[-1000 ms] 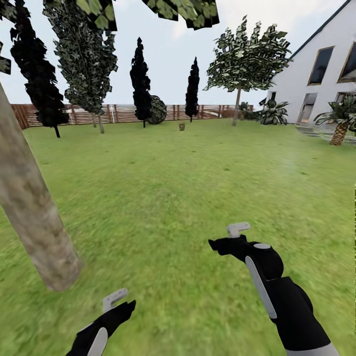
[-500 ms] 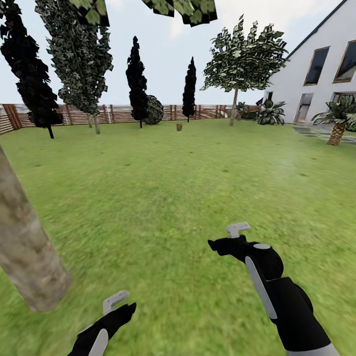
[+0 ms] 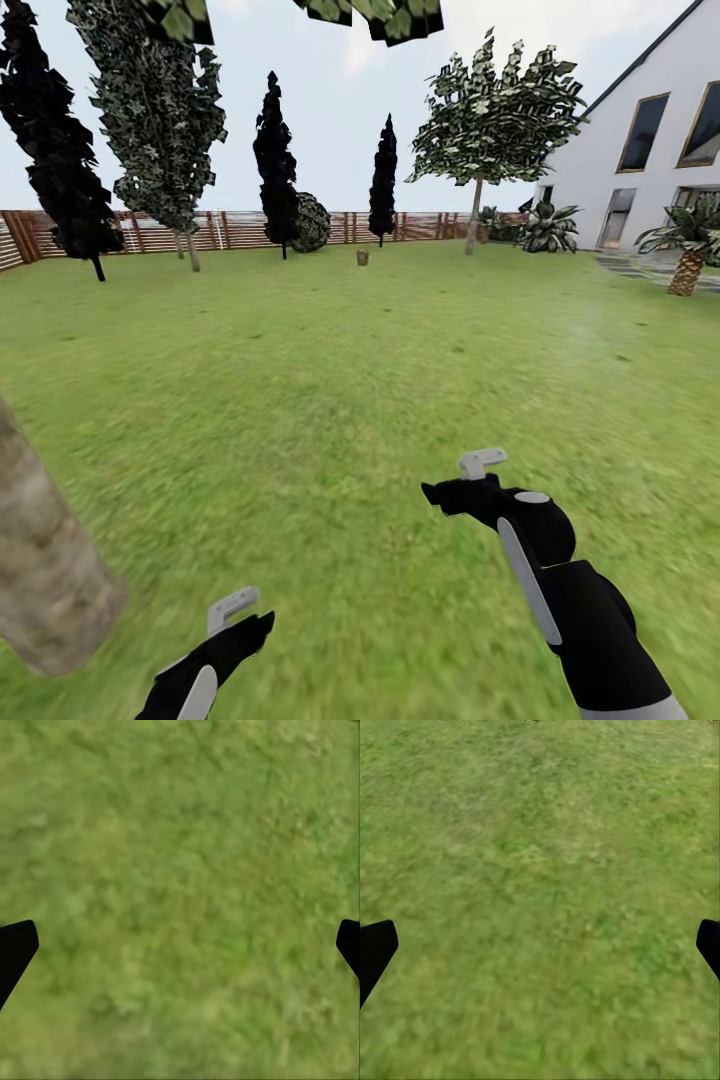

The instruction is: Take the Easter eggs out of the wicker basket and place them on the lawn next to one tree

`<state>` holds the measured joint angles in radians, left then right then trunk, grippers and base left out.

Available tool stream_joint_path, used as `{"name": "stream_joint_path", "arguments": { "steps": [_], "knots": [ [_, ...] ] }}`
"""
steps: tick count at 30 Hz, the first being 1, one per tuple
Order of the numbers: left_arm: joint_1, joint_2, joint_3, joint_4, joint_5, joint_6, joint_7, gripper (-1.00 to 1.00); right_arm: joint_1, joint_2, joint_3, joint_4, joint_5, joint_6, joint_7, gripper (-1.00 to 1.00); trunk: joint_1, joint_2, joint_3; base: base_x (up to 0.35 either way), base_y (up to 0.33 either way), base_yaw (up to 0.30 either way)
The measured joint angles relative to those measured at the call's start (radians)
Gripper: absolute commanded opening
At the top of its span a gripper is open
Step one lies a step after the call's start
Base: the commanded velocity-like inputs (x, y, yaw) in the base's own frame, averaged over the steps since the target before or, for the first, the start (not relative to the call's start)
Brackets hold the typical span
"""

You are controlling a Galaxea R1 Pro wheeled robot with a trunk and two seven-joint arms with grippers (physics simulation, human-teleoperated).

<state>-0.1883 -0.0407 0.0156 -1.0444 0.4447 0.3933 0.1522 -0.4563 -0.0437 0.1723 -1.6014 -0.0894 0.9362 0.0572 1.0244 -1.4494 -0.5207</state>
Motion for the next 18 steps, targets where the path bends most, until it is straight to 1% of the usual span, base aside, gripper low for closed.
{"name": "stream_joint_path", "arguments": {
  "steps": [18],
  "knots": [
    [0.0, 0.0, 0.0, 0.0, 0.001, 0.001, 0.002, 1.0, 0.0, 0.0, 0.003, -0.001, 0.0, -0.003, 0.0, 1.0, 0.0, 0.0, 0.0, 0.334, 0.0, 0.0]
  ]
}}
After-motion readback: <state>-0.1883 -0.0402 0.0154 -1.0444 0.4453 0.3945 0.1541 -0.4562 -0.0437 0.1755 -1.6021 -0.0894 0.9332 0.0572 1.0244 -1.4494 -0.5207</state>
